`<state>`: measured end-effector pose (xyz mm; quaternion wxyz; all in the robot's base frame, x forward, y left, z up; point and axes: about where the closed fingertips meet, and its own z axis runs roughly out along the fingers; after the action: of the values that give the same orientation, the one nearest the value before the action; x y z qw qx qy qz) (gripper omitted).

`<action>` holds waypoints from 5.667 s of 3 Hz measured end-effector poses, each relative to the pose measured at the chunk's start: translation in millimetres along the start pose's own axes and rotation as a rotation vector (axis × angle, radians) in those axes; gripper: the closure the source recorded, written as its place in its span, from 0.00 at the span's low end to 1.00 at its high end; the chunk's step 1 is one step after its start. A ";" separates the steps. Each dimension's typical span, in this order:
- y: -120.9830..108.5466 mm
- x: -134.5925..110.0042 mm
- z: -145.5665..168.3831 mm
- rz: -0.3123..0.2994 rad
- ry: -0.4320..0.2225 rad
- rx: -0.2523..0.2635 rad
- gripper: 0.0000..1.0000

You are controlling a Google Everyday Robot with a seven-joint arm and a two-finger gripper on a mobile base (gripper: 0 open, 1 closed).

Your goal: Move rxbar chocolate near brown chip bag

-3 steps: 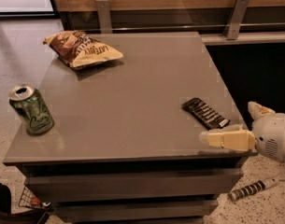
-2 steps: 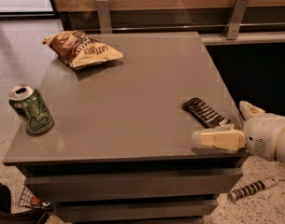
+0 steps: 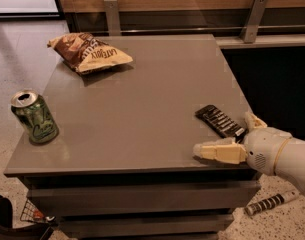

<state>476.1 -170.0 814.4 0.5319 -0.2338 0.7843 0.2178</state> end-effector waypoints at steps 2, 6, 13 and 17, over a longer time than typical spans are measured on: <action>5.0 -2.6 4.2 -0.009 -0.003 -0.011 0.39; 9.7 -5.6 6.9 -0.018 -0.002 -0.018 1.00; -135.3 -163.2 -0.9 -0.244 0.155 0.118 1.00; -40.7 -213.7 107.9 -0.199 0.020 0.029 1.00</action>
Offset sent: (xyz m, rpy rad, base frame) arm 0.0008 0.0050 0.0007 0.0002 -0.0059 0.0095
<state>648.9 -109.9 974.0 0.5462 -0.3052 0.7655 0.1501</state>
